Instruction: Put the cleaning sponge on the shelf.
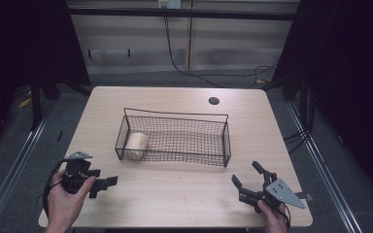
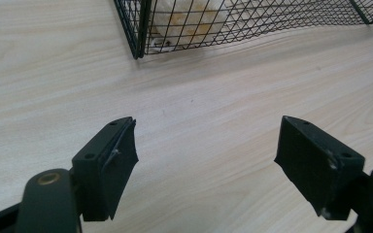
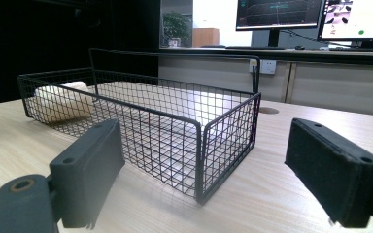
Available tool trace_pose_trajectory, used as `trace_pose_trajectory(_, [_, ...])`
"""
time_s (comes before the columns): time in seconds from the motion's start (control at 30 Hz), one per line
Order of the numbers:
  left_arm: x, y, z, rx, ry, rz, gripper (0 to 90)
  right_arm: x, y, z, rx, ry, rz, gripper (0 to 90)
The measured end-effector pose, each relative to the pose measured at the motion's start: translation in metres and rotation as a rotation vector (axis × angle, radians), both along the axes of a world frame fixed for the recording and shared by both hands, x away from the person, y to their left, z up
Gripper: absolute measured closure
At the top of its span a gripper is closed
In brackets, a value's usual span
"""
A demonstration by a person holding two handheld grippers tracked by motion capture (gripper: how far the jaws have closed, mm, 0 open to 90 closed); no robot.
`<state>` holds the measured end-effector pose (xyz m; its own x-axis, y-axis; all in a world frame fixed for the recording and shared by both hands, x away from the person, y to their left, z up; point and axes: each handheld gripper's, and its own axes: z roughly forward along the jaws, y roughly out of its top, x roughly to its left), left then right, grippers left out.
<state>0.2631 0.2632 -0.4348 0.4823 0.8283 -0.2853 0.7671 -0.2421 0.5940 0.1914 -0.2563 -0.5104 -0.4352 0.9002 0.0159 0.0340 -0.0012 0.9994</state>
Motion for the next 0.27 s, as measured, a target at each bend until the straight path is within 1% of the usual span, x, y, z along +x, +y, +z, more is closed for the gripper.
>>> trace_pose_trajectory(0.03, [-0.001, 0.001, -0.002, -0.001, -0.001, 0.000, 22.2, 0.000, 0.000, 0.000, 0.000, 0.000, 0.001, 13.1])
trace_pose_trajectory(0.07, [-0.002, 0.002, -0.006, -0.014, 0.008, 0.011, 22.2, 0.000, 0.000, 0.000, 0.000, 0.000, 0.002, 13.1])
trace_pose_trajectory(0.13, [-0.002, 0.005, -0.010, -0.012, 0.027, 0.007, 22.2, 0.000, 0.000, 0.000, 0.004, 0.001, 0.005, 13.1])
trace_pose_trajectory(0.2, [-0.002, 0.006, -0.015, 0.022, 0.048, 0.021, 22.2, 0.000, 0.000, 0.000, 0.005, 0.002, 0.010, 13.1])
trace_pose_trajectory(0.23, [-0.001, 0.007, -0.017, 0.021, 0.050, 0.021, 22.3, 0.000, 0.000, 0.000, -0.003, -0.001, 0.009, 13.1])
trace_pose_trajectory(0.27, [-0.001, 0.006, -0.018, 0.024, 0.063, 0.013, 22.3, 0.001, 0.000, 0.000, -0.004, -0.001, 0.008, 13.1])
